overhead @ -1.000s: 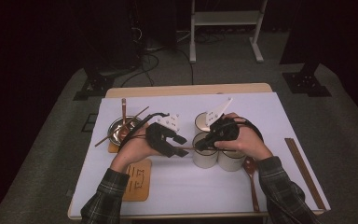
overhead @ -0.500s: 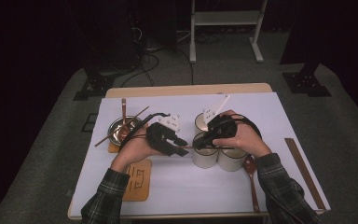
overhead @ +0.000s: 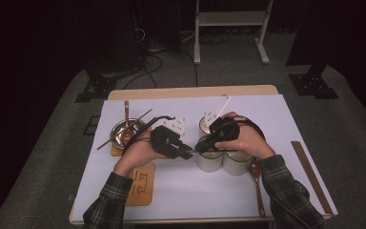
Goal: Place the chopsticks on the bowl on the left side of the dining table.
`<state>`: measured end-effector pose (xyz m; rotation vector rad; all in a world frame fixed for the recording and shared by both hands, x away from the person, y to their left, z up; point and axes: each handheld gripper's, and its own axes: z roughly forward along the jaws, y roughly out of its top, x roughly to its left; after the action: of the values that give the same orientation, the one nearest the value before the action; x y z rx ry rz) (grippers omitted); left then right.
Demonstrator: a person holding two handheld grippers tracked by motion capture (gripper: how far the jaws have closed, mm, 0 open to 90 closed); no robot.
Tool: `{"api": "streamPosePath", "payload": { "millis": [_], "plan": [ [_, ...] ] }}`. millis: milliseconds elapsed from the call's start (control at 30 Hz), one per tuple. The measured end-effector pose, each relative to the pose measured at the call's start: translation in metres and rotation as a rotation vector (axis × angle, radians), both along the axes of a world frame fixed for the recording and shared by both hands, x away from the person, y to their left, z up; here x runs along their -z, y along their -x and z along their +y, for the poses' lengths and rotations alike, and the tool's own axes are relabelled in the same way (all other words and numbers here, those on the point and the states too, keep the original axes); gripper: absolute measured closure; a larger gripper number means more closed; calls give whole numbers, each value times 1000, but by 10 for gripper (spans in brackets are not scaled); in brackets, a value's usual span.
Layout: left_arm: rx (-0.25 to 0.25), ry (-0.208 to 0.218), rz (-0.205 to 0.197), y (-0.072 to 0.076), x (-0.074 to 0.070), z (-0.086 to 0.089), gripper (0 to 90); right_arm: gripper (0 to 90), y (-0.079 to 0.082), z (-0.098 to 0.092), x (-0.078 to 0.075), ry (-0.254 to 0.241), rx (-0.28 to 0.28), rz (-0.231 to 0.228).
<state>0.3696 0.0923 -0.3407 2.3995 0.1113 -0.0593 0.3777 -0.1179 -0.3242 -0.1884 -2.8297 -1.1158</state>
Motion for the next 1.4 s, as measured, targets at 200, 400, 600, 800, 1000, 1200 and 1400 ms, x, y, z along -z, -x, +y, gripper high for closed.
{"api": "streamPosePath", "payload": {
  "millis": [200,400,600,800,1000,1200,1400],
  "plan": [
    [0,0,2,0,0,0,766,852,0,1,0,-3,-6,2],
    [7,-9,9,-1,0,0,785,852,-1,1,0,-5,-12,6],
    [15,-15,15,-2,1,1,825,851,-2,1,0,-13,-17,16],
    [22,-16,27,-2,2,1,842,847,-2,1,1,-16,-18,15],
    [19,-19,34,-3,3,0,843,765,-3,-1,4,-17,-18,16],
    [22,-30,36,-4,4,-1,843,620,-5,-3,5,-40,-3,5],
    [8,-18,42,-6,5,2,843,503,-5,-5,5,-50,23,-18]
  ]
}}
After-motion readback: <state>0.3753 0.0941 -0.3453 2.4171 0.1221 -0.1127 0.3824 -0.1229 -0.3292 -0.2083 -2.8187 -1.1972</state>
